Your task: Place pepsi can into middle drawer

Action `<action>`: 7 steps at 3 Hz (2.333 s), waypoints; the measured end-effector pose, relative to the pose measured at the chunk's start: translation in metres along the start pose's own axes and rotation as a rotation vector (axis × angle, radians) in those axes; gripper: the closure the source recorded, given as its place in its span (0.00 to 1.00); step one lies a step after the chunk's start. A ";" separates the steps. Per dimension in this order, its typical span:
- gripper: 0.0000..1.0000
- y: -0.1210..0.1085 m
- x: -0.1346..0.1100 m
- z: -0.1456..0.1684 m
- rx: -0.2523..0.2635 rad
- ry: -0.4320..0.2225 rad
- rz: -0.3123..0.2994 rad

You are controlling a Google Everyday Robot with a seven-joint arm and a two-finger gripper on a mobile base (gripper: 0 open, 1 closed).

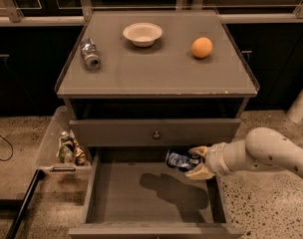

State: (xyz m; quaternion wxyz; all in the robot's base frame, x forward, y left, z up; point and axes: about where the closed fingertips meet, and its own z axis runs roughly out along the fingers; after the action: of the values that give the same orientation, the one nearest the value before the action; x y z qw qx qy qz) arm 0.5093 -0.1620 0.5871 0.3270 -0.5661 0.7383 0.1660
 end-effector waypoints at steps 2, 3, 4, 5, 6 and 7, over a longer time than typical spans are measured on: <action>1.00 0.006 0.031 0.049 -0.050 -0.002 0.023; 1.00 0.007 0.038 0.064 -0.062 0.007 0.040; 1.00 0.002 0.054 0.094 -0.063 0.002 0.063; 1.00 -0.003 0.067 0.119 -0.048 -0.019 0.073; 1.00 -0.005 0.077 0.137 -0.032 -0.056 0.069; 1.00 -0.001 0.085 0.156 -0.029 -0.064 0.065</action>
Offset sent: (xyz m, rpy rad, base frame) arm 0.0048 0.0063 -0.0400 0.0077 0.0309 0.0128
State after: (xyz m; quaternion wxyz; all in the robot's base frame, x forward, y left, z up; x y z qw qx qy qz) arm 0.5443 -0.1282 0.4156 0.3367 -0.5409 0.7429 0.2053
